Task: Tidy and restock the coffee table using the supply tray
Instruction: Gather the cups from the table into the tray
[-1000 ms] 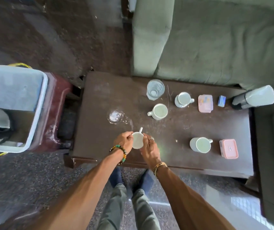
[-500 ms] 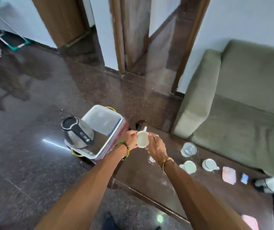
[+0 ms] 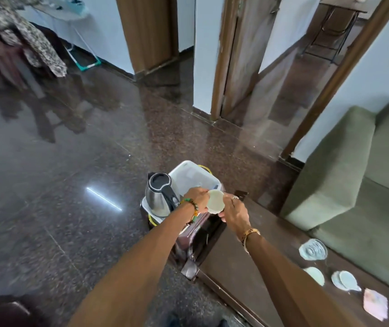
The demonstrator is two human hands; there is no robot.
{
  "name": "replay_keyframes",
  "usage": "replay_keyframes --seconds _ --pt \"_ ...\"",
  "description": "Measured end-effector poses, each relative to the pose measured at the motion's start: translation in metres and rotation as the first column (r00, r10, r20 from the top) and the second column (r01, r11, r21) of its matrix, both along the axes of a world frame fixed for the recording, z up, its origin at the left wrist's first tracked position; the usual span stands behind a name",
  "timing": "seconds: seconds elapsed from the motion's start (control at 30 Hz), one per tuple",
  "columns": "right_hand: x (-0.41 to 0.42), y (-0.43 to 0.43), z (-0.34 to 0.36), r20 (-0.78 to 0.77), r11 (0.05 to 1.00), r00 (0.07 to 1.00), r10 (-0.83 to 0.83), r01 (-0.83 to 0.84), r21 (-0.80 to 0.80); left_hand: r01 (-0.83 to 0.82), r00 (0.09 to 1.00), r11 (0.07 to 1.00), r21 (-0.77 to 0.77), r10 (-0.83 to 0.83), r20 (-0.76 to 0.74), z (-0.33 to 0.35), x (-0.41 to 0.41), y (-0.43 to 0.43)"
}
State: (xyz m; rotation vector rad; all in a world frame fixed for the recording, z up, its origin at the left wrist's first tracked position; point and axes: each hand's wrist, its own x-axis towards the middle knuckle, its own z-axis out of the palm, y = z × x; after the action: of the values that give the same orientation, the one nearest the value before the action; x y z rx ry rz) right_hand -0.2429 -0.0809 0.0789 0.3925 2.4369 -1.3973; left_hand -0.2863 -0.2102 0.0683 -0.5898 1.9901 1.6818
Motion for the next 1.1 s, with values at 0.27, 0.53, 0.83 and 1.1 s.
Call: replay_keyframes --seconds 0.27,0.53,0.83,1.1 --pt "-0.049 -0.016 -0.003 -0.005 0.999 1.000 0.012 -0.012 -0.035 -0.090 0.996 0.996 0.017 0.089 0.017 -0.010 -0.045 -0.022" --pt "-0.101 -0.022 -0.026 0.054 0.996 0.998 0.011 -0.005 -0.094 -0.116 0.992 0.992 -0.045 0.118 0.042 -0.034 -0.087 -0.026" --pt "-0.174 -0.048 -0.030 0.013 0.992 1.000 0.004 -0.002 -0.125 -0.127 0.991 0.992 -0.015 0.127 0.036 -0.030 -0.162 -0.056" --pt "-0.242 -0.082 -0.104 0.110 0.994 0.992 -0.057 0.067 -0.082 0.155 0.987 0.970 -0.186 -0.146 0.063 -0.088 -0.245 -0.093"
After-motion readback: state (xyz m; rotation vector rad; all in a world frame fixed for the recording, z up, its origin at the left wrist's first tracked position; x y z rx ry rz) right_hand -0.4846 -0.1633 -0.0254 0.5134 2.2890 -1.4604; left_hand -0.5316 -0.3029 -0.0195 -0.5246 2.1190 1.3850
